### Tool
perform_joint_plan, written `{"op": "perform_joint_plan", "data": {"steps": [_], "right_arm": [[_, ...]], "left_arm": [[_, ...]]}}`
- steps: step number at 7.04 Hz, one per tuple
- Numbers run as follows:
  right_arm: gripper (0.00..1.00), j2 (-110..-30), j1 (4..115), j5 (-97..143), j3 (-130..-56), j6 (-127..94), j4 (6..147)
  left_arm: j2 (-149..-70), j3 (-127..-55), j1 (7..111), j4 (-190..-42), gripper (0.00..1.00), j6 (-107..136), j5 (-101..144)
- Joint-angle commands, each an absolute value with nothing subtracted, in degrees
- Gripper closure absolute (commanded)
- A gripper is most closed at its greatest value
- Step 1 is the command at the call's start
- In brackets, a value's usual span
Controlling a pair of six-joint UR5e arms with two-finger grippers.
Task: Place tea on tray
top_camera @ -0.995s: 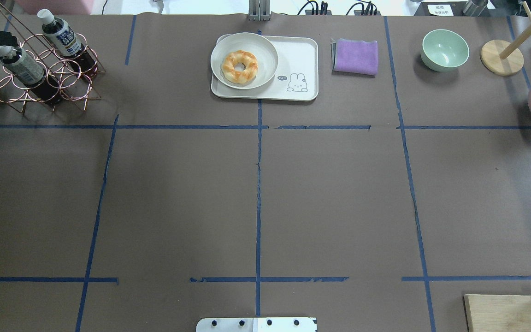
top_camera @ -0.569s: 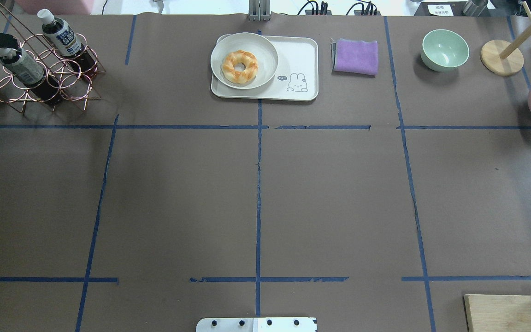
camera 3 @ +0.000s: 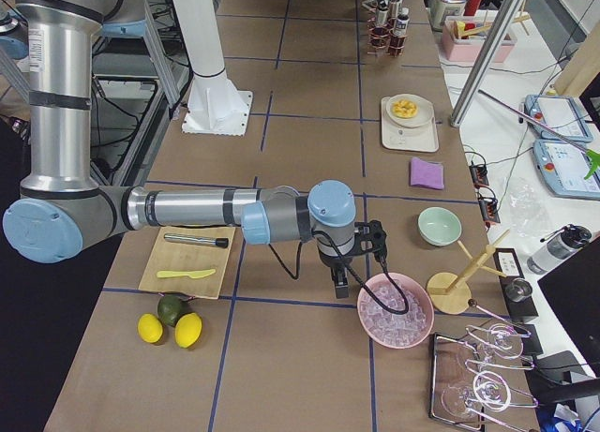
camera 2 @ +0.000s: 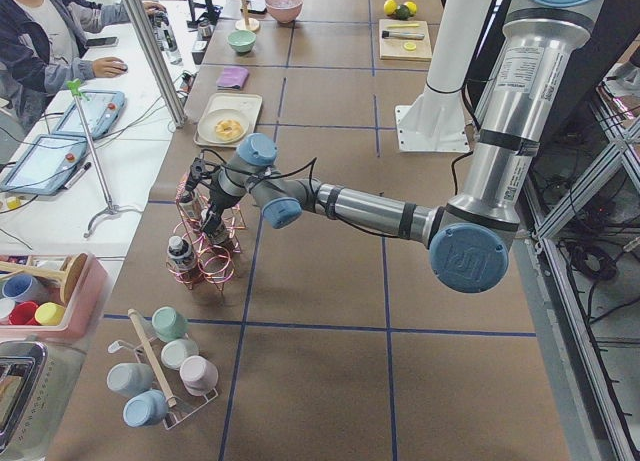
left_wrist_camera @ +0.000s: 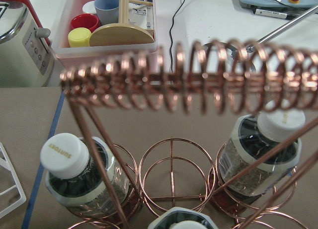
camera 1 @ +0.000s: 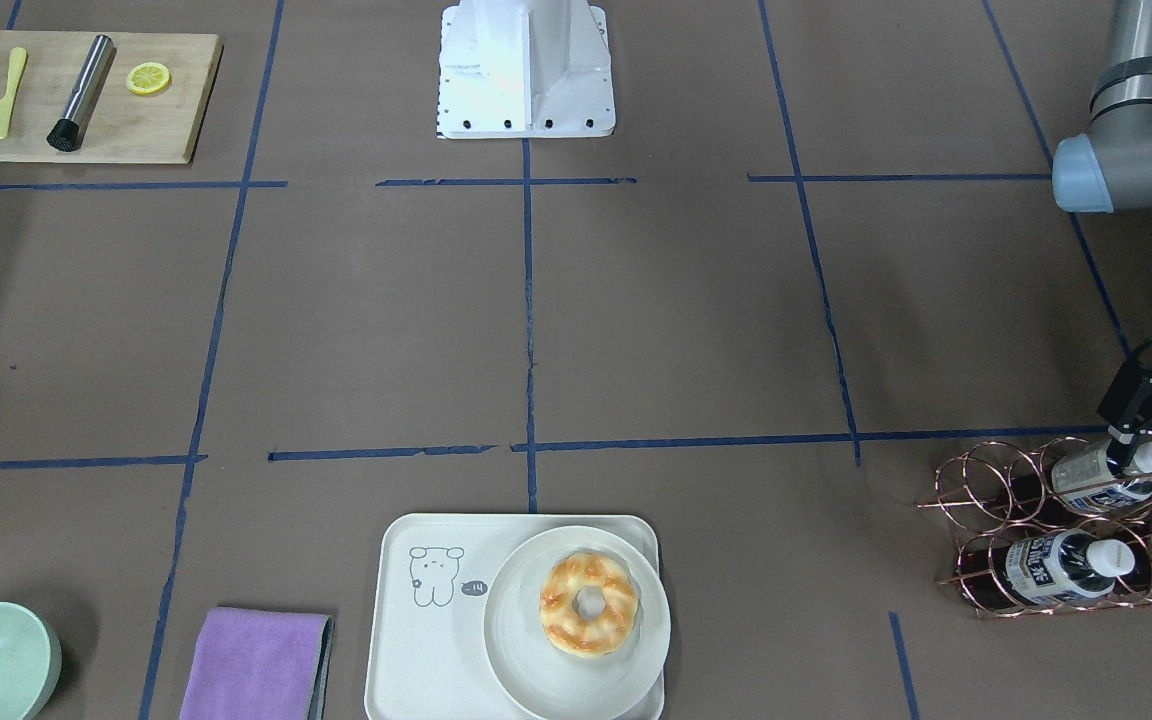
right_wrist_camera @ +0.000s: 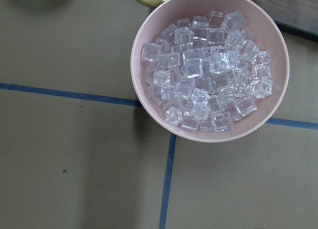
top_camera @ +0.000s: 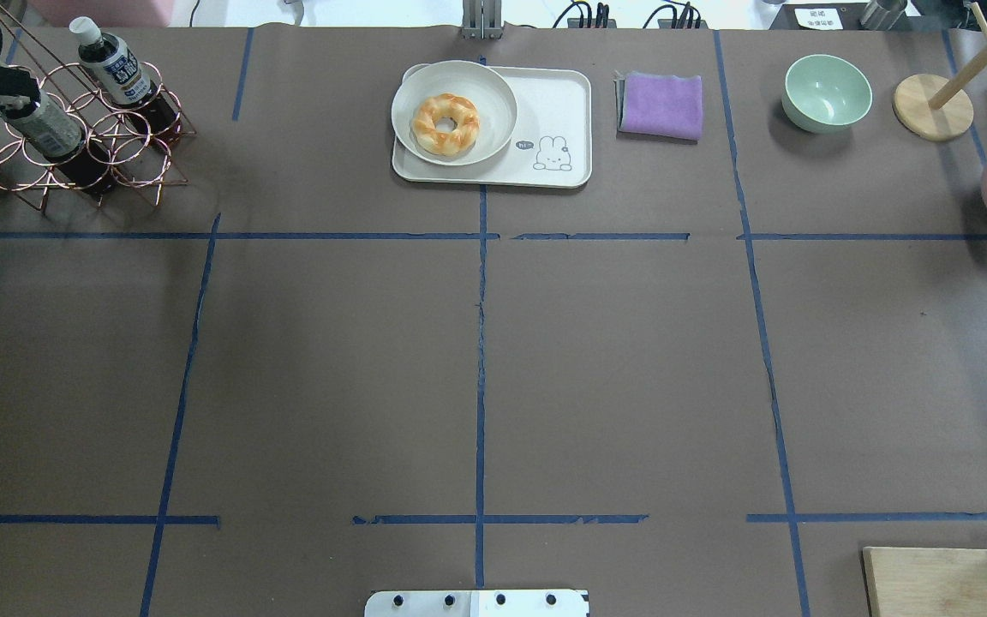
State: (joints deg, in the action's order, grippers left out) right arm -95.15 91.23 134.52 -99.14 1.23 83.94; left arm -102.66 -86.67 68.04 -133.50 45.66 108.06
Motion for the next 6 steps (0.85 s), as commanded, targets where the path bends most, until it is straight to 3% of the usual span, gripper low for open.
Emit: {"op": "perform_joint_plan", "data": {"steps": [1, 6], "right_arm": [[0.00, -95.2, 91.2, 134.5, -99.1, 1.2, 83.9], [0.00, -95.2, 91.2, 134.5, -99.1, 1.2, 83.9]], "left_arm": [[-102.7, -86.7, 68.0, -133.5, 0.09, 45.7, 108.2], [-102.7, -87.0, 67.5, -133.4, 0.17, 45.7, 108.4]]}}
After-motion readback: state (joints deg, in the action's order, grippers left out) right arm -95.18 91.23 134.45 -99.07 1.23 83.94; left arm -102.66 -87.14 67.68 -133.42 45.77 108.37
